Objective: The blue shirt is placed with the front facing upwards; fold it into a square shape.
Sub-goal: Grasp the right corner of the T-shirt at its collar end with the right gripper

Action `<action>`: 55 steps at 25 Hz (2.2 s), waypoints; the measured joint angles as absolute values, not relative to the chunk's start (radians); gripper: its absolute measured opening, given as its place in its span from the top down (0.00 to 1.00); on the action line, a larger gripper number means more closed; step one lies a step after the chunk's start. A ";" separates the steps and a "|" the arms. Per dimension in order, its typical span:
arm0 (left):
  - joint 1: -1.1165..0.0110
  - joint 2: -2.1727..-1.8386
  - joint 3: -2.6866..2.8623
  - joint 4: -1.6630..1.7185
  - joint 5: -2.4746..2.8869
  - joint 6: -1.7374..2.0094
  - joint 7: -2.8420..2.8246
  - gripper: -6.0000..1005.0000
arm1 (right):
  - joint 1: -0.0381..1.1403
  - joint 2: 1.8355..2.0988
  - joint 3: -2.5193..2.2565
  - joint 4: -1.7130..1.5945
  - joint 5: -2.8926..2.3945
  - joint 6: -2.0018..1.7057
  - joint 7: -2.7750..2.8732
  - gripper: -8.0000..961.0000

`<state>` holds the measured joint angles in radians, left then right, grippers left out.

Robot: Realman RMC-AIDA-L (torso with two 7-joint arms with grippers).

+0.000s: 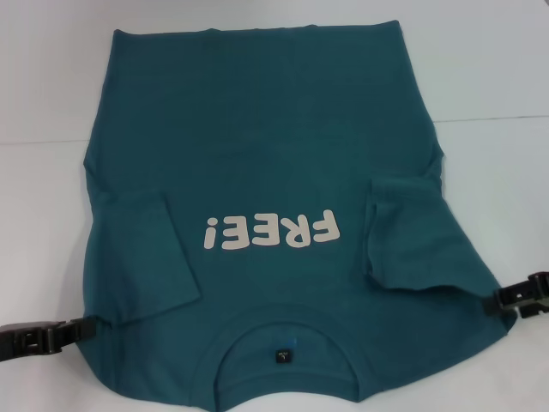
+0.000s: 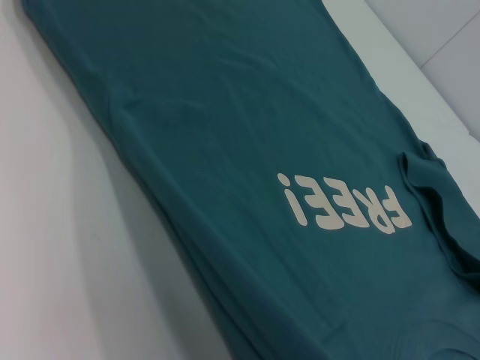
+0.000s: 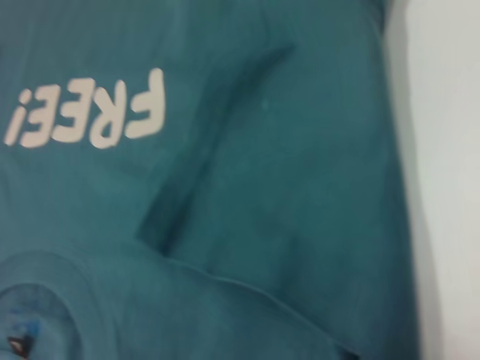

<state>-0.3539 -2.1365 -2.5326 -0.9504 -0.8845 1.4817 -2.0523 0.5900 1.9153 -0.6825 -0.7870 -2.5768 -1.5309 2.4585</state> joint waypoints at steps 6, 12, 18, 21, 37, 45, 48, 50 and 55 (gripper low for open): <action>-0.356 -2.137 -2.533 -0.950 -0.885 1.482 -2.050 0.97 | 0.591 1.913 -0.675 -0.817 -2.632 -1.530 2.464 0.19; -0.356 -2.137 -2.533 -0.949 -0.885 1.482 -2.045 0.97 | 0.589 1.914 -0.674 -0.809 -2.636 -1.499 2.463 0.12; -0.357 -2.137 -2.533 -0.949 -0.885 1.483 -2.044 0.97 | 0.594 1.932 -0.673 -0.807 -2.632 -1.491 2.461 0.12; -0.359 -2.137 -2.533 -0.950 -0.885 1.486 -2.044 0.97 | 0.596 1.939 -0.673 -0.807 -2.632 -1.488 2.461 0.12; -0.365 -2.137 -2.542 -0.957 -0.887 1.501 -2.045 0.97 | 0.609 1.954 -0.673 -0.775 -2.568 -1.496 2.452 0.13; -0.365 -2.137 -2.543 -0.958 -0.887 1.504 -2.045 0.97 | 0.607 1.946 -0.679 -0.752 -2.547 -1.489 2.444 0.18; -0.365 -2.137 -2.543 -0.957 -0.887 1.505 -2.045 0.97 | 0.607 1.941 -0.681 -0.753 -2.568 -1.491 2.451 0.21; -0.365 -2.137 -2.543 -0.957 -0.887 1.505 -2.045 0.97 | 0.607 1.936 -0.677 -0.756 -2.582 -1.491 2.454 0.21; -0.366 -2.137 -2.543 -0.954 -0.887 1.505 -2.044 0.97 | 0.607 1.931 -0.675 -0.760 -2.589 -1.489 2.463 0.23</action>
<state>-0.3663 -2.1369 -2.5433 -0.9541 -0.8866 1.5051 -2.0436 0.6066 1.9315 -0.6746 -0.7602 -2.5889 -1.4890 2.4635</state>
